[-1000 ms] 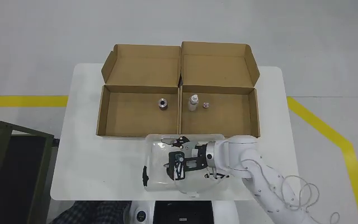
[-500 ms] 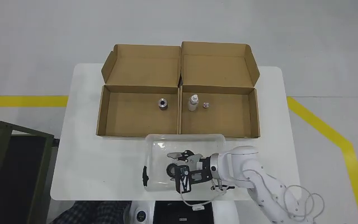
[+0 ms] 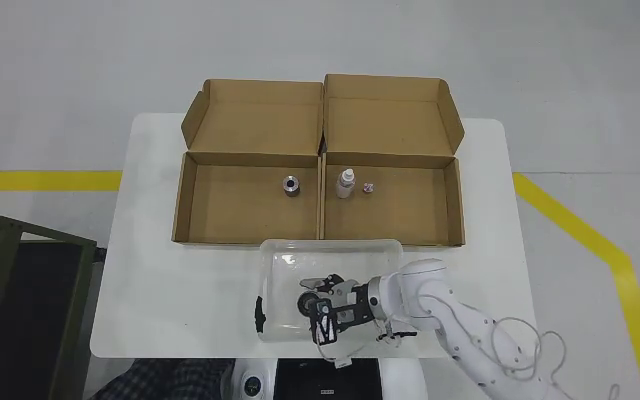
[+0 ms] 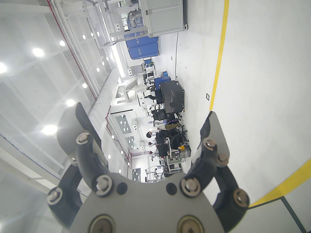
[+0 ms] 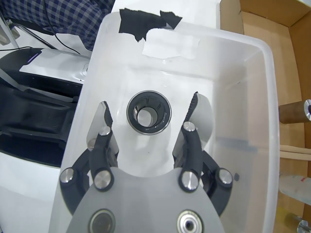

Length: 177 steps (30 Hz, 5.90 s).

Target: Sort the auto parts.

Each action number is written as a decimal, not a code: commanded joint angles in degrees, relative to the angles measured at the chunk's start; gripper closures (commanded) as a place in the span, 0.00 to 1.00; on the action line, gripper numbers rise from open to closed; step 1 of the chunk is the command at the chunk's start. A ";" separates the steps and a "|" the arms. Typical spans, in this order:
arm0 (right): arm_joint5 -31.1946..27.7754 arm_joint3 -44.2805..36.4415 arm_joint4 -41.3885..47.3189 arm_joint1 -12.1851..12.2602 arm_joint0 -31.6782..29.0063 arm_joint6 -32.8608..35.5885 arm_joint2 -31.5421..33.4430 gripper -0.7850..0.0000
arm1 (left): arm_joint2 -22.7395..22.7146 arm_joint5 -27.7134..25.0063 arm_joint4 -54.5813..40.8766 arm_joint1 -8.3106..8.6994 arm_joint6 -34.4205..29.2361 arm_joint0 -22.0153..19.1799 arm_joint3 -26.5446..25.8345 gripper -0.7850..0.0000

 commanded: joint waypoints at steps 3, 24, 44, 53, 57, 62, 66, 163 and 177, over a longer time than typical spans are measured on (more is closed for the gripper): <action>0.38 1.81 -0.03 -0.24 1.35 -0.26 -1.12 0.27 | 0.00 0.00 0.00 0.00 0.00 0.00 0.00 0.00; 2.05 8.11 0.44 -1.11 4.79 -4.60 -5.31 0.64 | 0.00 0.00 0.00 0.00 0.00 0.00 0.00 0.00; 2.19 3.30 2.30 -0.01 3.84 -9.89 -1.97 1.00 | 0.00 0.00 0.00 0.00 0.00 0.00 0.00 0.00; 2.71 -0.76 3.94 0.82 2.79 -10.70 1.27 1.00 | 0.00 0.00 0.00 0.00 0.00 0.00 0.00 0.00; 2.70 -2.52 5.62 1.17 2.30 -11.30 2.90 1.00 | 0.00 0.00 0.00 0.00 0.00 0.00 0.00 0.00; 3.75 -4.18 6.34 1.49 1.85 -12.42 4.60 1.00 | 0.00 0.00 0.00 0.00 0.00 0.00 0.00 0.00; 4.69 -4.95 6.96 1.66 1.59 -14.04 5.77 1.00 | 0.00 0.00 0.00 0.00 0.00 0.00 0.00 0.00; 20.97 19.41 18.30 -5.92 26.37 -4.18 -8.92 1.00 | 0.00 0.00 0.00 0.00 0.00 0.00 0.00 0.00; 23.76 25.68 18.81 -8.97 30.60 2.76 -13.47 1.00 | 0.00 0.00 0.00 0.00 0.00 0.00 0.00 0.00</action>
